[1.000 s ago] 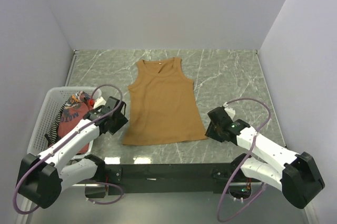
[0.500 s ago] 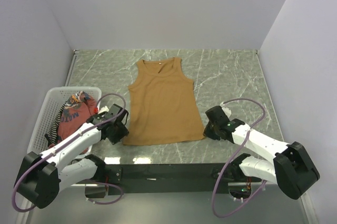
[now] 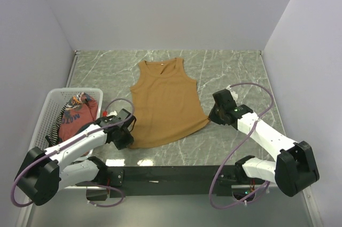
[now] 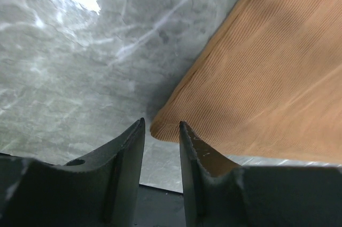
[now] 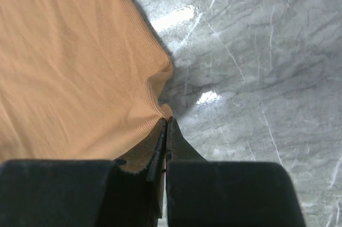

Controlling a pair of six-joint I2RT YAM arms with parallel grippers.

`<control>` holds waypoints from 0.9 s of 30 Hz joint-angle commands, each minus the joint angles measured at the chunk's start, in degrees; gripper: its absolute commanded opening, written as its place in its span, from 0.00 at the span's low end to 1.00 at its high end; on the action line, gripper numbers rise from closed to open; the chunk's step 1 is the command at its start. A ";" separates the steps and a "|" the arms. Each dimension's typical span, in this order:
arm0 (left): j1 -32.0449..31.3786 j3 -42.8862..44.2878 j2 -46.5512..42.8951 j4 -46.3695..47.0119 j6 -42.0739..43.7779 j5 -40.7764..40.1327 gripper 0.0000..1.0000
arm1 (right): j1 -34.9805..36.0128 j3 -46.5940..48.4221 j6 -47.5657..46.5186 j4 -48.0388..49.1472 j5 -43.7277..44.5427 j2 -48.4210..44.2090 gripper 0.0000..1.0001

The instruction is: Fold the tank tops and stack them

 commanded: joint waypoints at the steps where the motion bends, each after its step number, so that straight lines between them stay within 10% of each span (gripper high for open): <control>1: -1.49 -0.76 0.93 1.37 -1.01 1.53 0.38 | -0.60 2.22 -2.51 -1.37 -0.06 0.78 0.00; 8: -3.78 -1.55 1.72 3.39 -1.10 1.80 0.35 | -0.78 2.22 -2.95 -0.84 -0.85 1.39 0.00; 15: -3.78 3.87 2.95 1.73 1.00 -3.38 0.01 | -1.31 5.29 -4.01 -2.42 -0.67 1.48 0.00; 27: -3.25 20.59 0.67 -4.87 7.16 -6.39 0.00 | -4.73 15.57 -8.14 -11.03 -0.06 5.00 0.00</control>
